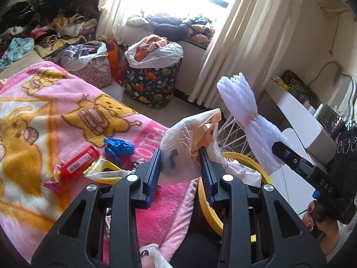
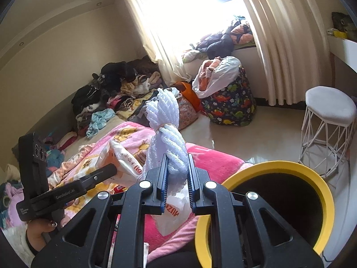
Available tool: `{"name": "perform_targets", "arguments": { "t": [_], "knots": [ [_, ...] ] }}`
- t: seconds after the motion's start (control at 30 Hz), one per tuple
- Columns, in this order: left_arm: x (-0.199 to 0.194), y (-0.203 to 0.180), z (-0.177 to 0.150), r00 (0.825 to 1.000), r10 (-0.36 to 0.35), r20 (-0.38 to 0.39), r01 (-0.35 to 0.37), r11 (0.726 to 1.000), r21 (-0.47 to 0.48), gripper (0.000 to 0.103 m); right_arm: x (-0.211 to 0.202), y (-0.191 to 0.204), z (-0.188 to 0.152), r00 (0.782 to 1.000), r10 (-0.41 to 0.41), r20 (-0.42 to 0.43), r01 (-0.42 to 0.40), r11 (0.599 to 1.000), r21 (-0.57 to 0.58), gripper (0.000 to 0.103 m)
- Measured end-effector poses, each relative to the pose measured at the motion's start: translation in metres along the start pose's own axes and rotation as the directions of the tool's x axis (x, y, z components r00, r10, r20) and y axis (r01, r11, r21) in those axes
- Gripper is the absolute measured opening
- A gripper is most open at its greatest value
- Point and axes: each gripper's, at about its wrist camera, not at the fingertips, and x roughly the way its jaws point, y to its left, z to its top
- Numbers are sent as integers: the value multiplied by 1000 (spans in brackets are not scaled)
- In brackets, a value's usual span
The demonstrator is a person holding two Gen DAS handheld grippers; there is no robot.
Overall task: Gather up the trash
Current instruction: 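Carry the foam net and white bag with both tools over the yellow bin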
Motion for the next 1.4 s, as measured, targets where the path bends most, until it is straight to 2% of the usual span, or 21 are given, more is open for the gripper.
{"name": "perform_targets", "arguments": {
  "t": [0.7, 1.4],
  "knots": [
    [22, -40, -17, 998, -32, -59, 37, 996, 85, 27, -24, -36, -10, 997, -75, 24, 73, 993, 96, 15],
    [47, -68, -33, 992, -54, -115, 71, 987, 143, 27, -39, -77, -27, 987, -163, 10, 158, 969, 191, 15]
  ]
}}
